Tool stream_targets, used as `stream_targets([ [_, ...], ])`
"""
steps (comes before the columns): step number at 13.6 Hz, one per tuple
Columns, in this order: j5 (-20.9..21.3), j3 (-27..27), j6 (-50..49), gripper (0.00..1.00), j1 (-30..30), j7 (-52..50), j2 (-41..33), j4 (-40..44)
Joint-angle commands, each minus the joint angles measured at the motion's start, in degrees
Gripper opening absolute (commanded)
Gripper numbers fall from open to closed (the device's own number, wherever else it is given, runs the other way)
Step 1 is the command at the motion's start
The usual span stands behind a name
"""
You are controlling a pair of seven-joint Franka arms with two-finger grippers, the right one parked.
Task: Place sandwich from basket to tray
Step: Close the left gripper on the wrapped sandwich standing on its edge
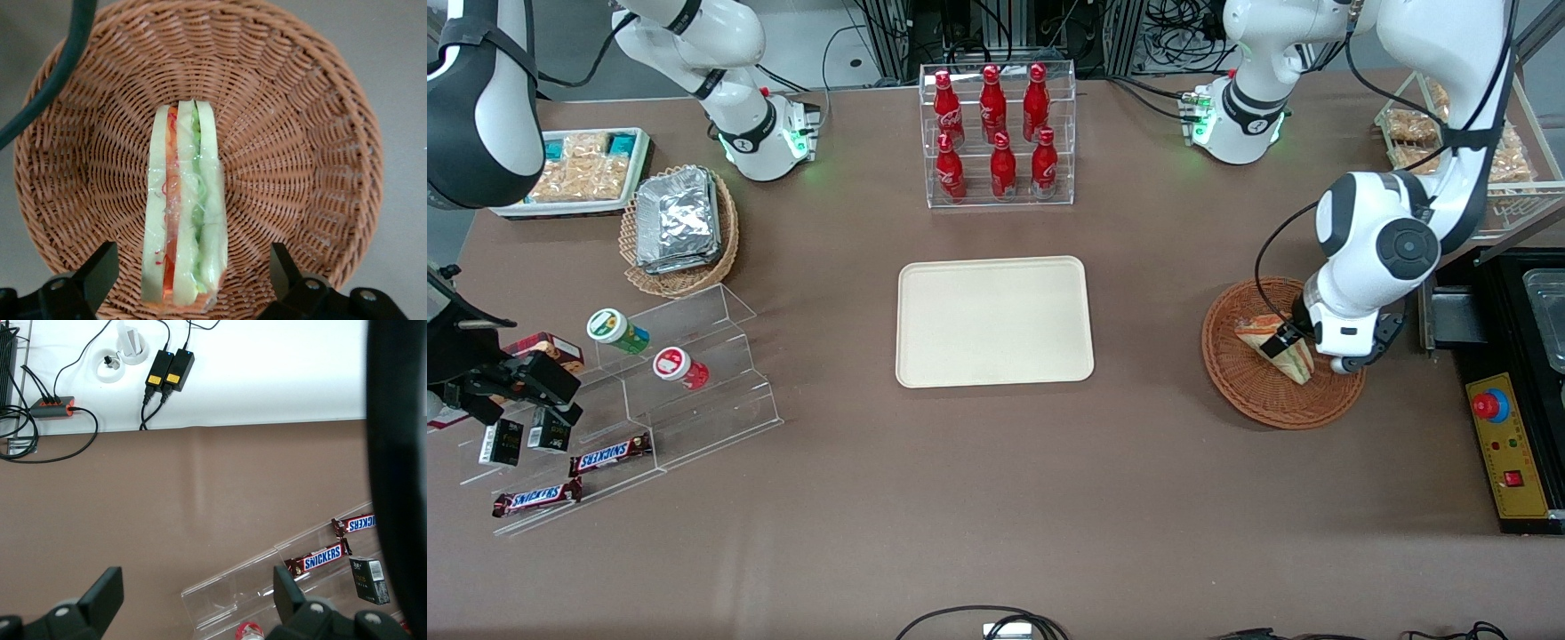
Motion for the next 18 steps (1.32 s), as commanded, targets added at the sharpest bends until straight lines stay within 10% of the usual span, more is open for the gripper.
stream_targets([
  [1,1.38,0.34,3.28,1.0,-0.13,-1.82,0.72,-1.76],
  [8,1.38,0.43,5.93,0.93,0.31,-1.91,3.97,-2.29],
  [11,1.38,0.43,6.11,0.04,0.39,-1.91,4.32,-2.2],
  [18,1.47,0.43,2.52,0.0,0.31,-2.17,1.26,-1.67],
])
